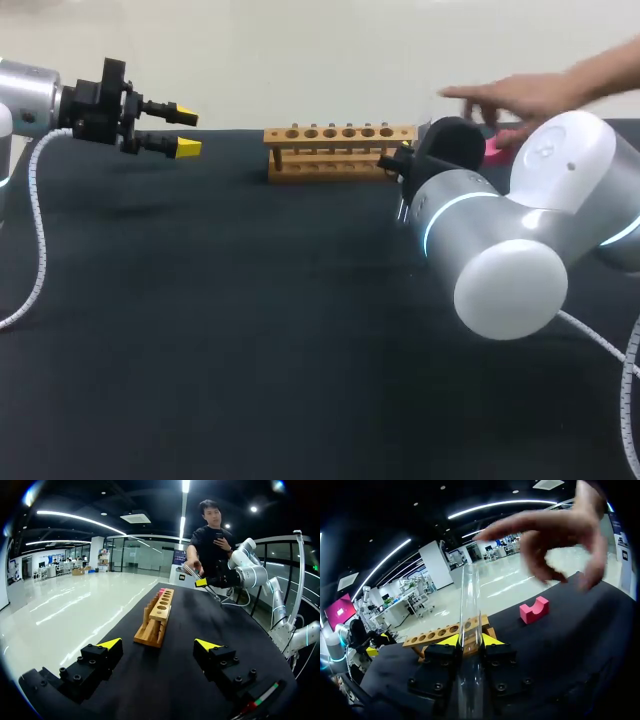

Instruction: Grasp the test tube, adjust it, and insert it.

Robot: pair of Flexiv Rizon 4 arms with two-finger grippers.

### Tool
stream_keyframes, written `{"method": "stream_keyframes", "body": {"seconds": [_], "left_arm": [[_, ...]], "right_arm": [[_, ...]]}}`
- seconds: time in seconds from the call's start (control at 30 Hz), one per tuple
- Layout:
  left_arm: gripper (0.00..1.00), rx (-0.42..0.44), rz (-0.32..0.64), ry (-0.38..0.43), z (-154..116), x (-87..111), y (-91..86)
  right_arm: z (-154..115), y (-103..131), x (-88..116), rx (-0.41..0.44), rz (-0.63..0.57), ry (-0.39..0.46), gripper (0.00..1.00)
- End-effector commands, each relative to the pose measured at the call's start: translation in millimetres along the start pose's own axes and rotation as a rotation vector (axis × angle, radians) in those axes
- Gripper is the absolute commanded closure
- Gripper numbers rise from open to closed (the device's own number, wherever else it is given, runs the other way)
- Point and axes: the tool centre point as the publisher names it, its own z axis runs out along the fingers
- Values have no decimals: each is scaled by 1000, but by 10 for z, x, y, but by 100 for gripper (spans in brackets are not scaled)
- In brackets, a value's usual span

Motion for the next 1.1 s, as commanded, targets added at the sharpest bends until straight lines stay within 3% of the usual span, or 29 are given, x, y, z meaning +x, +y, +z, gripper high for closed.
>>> {"method": "stream_keyframes", "body": {"seconds": [0.03, 0.3, 1.1], "left_arm": [[0, 0, 3, -2, -2, 11, -1], [0, 0, 3, -2, -2, 11, -1], [0, 0, 3, -2, -2, 11, -1]], "right_arm": [[2, -11, 1, -5, 2, 0, 100], [2, -11, 1, -5, 2, 0, 100], [346, 354, 74, 36, -311, 134, 100]]}}
